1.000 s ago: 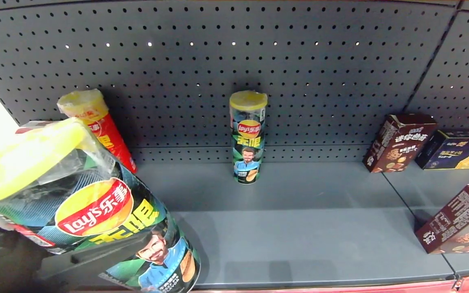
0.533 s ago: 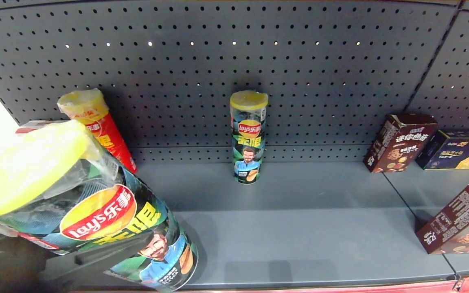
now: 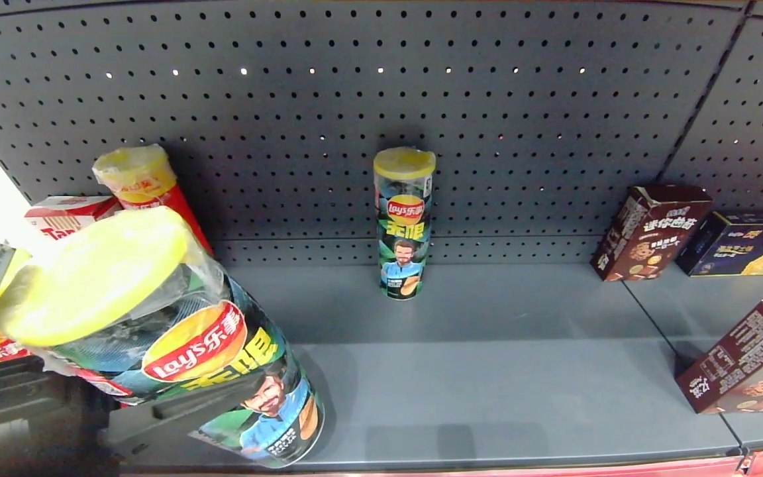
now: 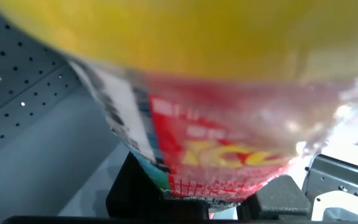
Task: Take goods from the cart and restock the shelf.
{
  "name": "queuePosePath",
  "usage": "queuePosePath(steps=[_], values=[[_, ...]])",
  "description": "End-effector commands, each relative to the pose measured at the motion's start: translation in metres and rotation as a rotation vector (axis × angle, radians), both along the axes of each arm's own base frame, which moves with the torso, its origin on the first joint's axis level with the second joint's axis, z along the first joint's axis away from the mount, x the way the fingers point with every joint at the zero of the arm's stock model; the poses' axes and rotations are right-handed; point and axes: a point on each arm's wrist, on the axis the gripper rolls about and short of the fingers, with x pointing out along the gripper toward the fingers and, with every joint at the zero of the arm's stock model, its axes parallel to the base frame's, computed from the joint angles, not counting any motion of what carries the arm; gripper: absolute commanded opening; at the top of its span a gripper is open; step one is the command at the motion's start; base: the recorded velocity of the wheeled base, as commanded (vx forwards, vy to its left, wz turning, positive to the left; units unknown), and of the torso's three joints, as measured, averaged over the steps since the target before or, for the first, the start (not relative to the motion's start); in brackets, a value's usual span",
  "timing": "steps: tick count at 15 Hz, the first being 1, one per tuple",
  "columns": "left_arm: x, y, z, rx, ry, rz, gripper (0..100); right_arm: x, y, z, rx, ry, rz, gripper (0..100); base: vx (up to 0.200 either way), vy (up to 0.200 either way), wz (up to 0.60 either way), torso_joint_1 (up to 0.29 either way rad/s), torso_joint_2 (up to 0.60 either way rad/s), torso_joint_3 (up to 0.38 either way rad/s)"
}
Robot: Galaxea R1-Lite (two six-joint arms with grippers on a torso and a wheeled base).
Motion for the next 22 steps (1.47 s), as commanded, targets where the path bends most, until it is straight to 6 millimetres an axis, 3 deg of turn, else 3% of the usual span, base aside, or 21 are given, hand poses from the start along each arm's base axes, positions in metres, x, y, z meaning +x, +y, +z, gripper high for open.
queuePosePath(steps=[1,5,10,11,12,13,16,17,22], values=[[0.000,-0.001,-0.004,0.007,0.016,-0.005,0,0.024,0.000,0.120,0.044,-0.034,0.069,100,0.000,0.000,0.00,0.000,0.00,0.000],[0.001,-0.001,0.002,-0.002,0.001,-0.005,0,0.083,0.010,0.153,-0.136,0.040,0.275,100,0.000,0.000,0.00,0.000,0.00,0.000],[0.001,0.000,0.000,-0.006,0.017,0.001,0,0.141,0.038,0.167,-0.170,0.118,0.459,100,0.000,0.000,0.00,0.000,0.00,0.000],[0.001,0.000,0.000,-0.006,0.017,0.001,0,0.141,0.038,0.167,-0.170,0.118,0.459,100,0.000,0.000,0.00,0.000,0.00,0.000],[0.002,-0.001,-0.001,-0.006,0.022,-0.002,0,0.161,0.056,0.175,-0.179,0.120,0.539,100,0.000,0.000,0.00,0.000,0.00,0.000],[0.002,-0.001,-0.001,-0.006,0.023,0.000,0,0.163,0.058,0.177,-0.179,0.116,0.548,100,0.000,0.000,0.00,0.000,0.00,0.000],[0.002,-0.001,-0.003,-0.001,0.032,0.000,0,0.199,0.088,0.192,-0.183,0.110,0.623,100,0.000,0.000,0.00,0.000,0.00,0.000],[0.003,-0.001,-0.003,-0.002,0.030,0.000,0,0.202,0.090,0.193,-0.183,0.111,0.628,100,0.000,0.000,0.00,0.000,0.00,0.000],[0.003,-0.001,-0.002,-0.004,0.030,0.000,0,0.230,0.118,0.182,-0.185,0.140,0.765,100,0.000,0.000,0.00,0.000,0.00,0.000]])
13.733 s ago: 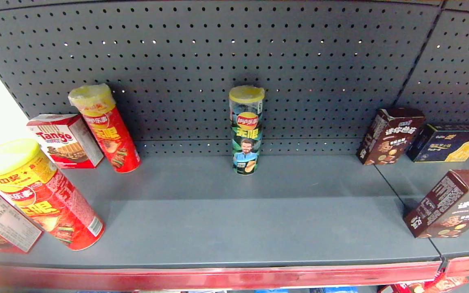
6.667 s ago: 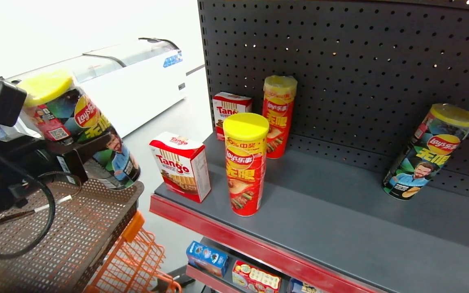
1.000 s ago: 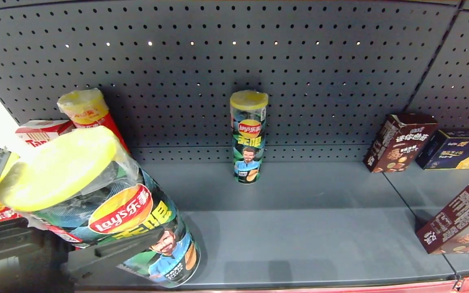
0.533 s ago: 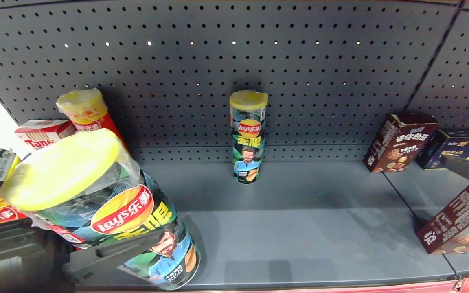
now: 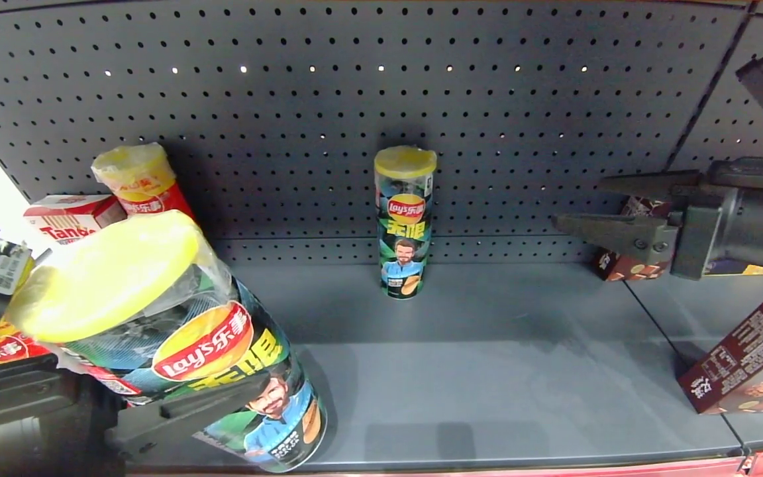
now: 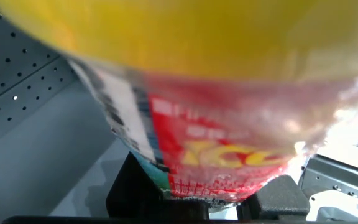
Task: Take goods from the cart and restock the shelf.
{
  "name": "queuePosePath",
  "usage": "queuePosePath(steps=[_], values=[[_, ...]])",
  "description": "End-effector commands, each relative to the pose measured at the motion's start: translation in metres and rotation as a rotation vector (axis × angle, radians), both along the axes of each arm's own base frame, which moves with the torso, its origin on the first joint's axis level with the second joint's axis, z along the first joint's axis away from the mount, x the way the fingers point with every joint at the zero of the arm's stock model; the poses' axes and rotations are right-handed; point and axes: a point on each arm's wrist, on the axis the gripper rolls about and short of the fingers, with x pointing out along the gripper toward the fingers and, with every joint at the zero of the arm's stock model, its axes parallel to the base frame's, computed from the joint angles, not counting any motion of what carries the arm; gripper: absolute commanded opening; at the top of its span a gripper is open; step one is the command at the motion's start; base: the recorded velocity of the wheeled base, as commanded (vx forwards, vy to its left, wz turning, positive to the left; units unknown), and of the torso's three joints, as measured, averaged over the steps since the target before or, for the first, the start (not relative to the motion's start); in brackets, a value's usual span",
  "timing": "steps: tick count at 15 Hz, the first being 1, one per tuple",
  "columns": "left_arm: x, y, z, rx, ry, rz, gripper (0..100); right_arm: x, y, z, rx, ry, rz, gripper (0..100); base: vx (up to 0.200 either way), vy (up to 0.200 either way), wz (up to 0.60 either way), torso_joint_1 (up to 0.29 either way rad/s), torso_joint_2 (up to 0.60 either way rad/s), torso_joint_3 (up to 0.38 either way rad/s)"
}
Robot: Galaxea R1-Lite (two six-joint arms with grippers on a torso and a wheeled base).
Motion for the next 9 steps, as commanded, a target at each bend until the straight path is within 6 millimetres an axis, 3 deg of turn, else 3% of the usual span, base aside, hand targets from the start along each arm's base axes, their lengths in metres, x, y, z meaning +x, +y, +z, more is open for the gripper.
queuePosePath(steps=[1,8,9], values=[[0.001,0.000,-0.001,0.003,0.005,0.001,0,0.024,0.017,-0.013,-0.003,0.016,0.062,100,0.000,0.000,0.00,0.000,0.00,0.000],[0.003,-0.001,-0.002,-0.002,0.022,0.004,0,0.064,0.036,-0.032,0.018,-0.036,0.280,100,0.000,0.000,0.00,0.000,0.00,0.000],[0.003,-0.001,-0.001,-0.002,0.021,0.004,0,0.078,0.038,-0.039,0.032,-0.066,0.349,100,0.000,0.000,0.00,0.000,0.00,0.000]])
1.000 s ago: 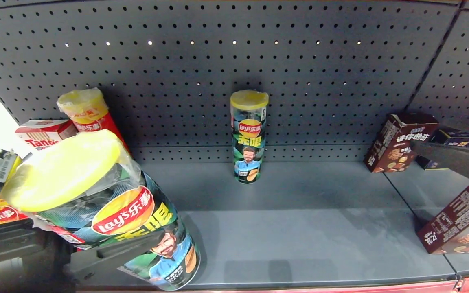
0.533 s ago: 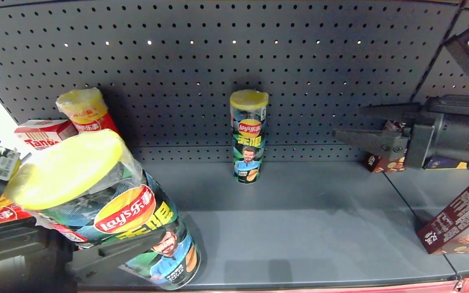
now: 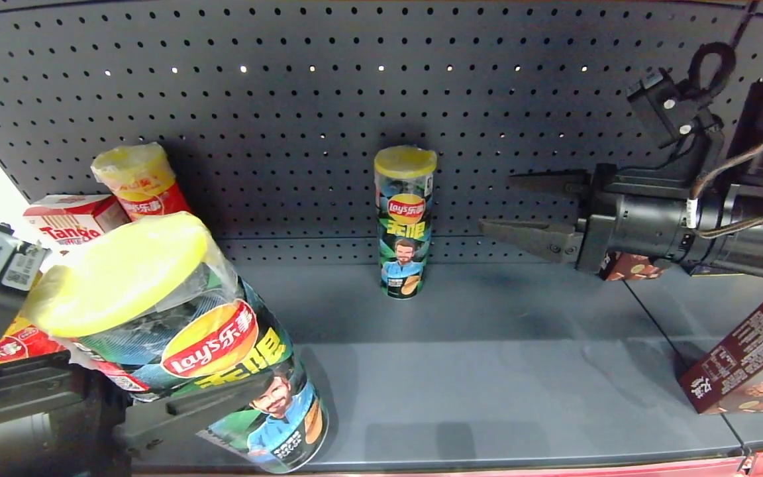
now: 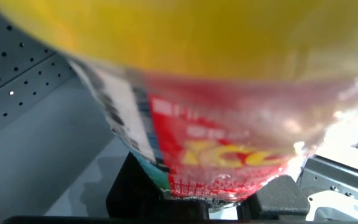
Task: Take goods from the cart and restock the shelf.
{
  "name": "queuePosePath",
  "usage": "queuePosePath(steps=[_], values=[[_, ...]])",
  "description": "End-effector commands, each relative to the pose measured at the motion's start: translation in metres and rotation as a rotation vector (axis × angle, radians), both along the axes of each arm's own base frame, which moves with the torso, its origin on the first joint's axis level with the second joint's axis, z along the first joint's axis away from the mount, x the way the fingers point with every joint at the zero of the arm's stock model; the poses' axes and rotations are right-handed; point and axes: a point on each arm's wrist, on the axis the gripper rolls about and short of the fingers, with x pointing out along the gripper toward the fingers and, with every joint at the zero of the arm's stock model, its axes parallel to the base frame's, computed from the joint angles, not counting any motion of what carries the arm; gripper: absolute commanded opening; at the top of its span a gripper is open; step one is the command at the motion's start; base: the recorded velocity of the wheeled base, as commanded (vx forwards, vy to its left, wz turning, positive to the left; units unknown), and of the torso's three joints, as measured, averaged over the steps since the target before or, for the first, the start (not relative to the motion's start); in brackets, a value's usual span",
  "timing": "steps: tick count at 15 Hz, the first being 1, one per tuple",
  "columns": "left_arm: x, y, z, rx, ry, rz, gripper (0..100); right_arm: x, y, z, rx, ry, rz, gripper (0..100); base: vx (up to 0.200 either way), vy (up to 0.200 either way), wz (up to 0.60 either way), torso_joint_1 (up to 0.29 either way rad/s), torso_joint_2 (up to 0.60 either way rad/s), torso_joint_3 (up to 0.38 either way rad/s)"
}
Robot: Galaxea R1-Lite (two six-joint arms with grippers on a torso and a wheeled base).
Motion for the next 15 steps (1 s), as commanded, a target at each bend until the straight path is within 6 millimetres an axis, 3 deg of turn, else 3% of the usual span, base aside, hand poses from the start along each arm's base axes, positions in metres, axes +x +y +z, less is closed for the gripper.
queuePosePath(steps=[1,6,15], values=[[0.001,0.000,0.001,-0.001,-0.002,-0.001,0,0.026,0.007,-0.019,-0.007,0.014,0.050,100,0.000,0.000,0.00,0.000,0.00,0.000],[0.001,-0.001,0.002,-0.017,0.016,0.000,0,0.050,0.019,-0.021,0.000,0.000,0.105,100,0.000,0.000,0.00,0.000,0.00,0.000],[0.002,0.000,0.002,-0.017,0.020,0.005,0,0.094,0.043,-0.044,-0.006,0.016,0.139,100,0.000,0.000,0.00,0.000,0.00,0.000]])
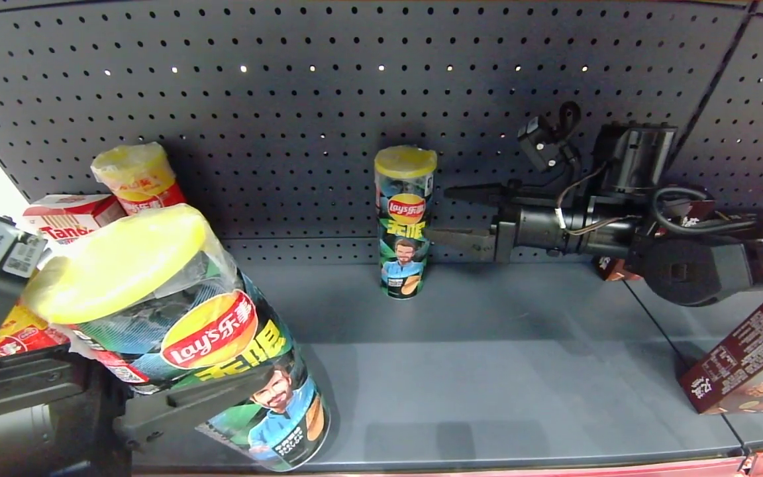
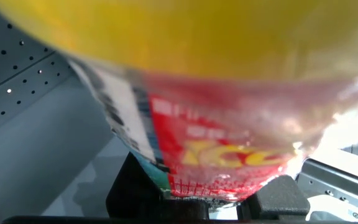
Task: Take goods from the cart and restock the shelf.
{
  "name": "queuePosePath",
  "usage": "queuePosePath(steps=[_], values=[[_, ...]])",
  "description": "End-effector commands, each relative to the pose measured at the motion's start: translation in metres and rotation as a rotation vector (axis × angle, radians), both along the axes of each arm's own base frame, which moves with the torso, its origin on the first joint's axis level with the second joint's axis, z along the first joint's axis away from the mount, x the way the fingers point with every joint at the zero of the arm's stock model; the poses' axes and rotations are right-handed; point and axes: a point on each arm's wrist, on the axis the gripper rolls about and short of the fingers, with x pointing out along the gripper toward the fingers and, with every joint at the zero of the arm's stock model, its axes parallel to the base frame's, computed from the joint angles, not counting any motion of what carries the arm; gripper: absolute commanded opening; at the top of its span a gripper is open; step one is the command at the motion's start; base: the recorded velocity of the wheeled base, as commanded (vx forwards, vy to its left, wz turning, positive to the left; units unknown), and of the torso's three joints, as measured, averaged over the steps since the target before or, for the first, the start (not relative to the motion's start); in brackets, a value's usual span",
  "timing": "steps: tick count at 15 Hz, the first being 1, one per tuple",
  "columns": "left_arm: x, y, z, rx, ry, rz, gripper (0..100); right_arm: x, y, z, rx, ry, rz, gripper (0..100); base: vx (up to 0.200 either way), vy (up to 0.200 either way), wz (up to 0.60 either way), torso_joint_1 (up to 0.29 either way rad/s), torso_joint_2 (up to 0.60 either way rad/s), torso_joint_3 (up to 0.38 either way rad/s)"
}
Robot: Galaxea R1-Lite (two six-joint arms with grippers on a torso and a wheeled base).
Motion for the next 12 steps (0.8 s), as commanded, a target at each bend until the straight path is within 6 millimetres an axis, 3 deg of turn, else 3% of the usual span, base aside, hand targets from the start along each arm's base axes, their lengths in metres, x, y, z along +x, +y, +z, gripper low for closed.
queuePosePath(steps=[1,12], values=[[0.001,0.000,-0.001,0.003,0.005,0.000,0,0.011,0.006,-0.012,-0.010,0.021,0.012,100,0.000,0.000,0.00,0.000,0.00,0.000],[0.004,-0.002,-0.004,0.010,0.019,0.005,0,0.029,0.027,-0.037,-0.019,0.038,0.043,100,0.000,0.000,0.00,0.000,0.00,0.000]])
